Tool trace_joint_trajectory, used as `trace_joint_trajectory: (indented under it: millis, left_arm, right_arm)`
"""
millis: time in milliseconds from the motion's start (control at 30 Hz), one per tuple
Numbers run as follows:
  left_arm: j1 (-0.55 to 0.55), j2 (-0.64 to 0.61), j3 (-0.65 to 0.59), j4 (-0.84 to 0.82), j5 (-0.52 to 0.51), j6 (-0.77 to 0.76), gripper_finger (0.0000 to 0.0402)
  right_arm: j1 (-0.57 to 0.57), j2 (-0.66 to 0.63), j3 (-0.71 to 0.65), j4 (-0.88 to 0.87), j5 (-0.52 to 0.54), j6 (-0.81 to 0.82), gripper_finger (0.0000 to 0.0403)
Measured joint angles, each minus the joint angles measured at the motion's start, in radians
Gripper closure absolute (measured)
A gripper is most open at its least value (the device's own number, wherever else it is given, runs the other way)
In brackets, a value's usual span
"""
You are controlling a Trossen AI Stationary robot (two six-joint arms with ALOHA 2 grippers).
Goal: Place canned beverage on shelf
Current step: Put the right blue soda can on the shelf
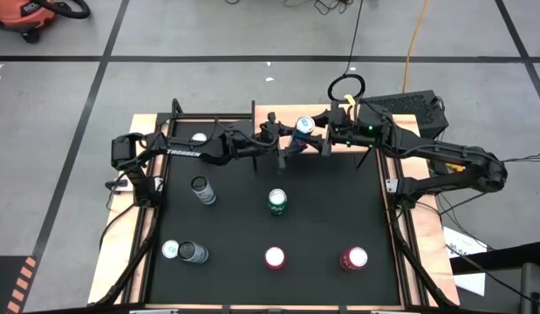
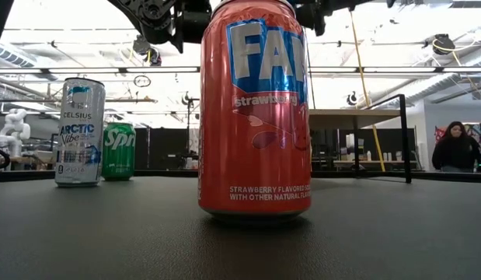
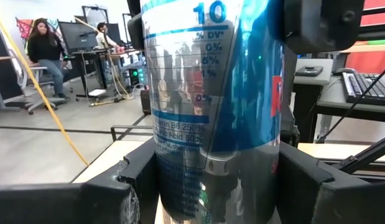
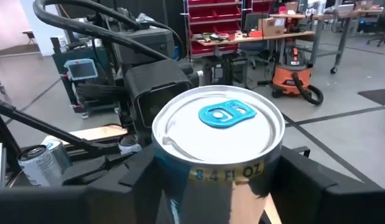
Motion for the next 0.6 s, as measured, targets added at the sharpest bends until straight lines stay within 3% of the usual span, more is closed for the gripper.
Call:
trace_joint_trajectory:
  millis: [133,267,433,600]
  left_arm:
    - [0.005,0.000,0.003,-0.024,-0.017,0.001,0.0156]
    - [0.031,-0.009,0.002,-0.083,-0.040,0.007,0.0115]
    - [0.062,-0.013,0.002,-0.191,-0.065,0.007,0.0071]
    - [0.070,-0.013,0.002,-0.260,-0.068,0.011,0.0057]
  right_arm:
    - [-0.043,-0.011,0.000,-0.045,-0.018,-0.010,0.0192]
    - [-0.110,-0.023,0.001,-0.126,0.048,-0.037,0.0179]
    - [-0.208,-0.022,0.000,-0.178,0.033,-0.076,0.0179]
    - [-0.336,-0.022,0.001,-0.216,0.026,-0.132,0.0177]
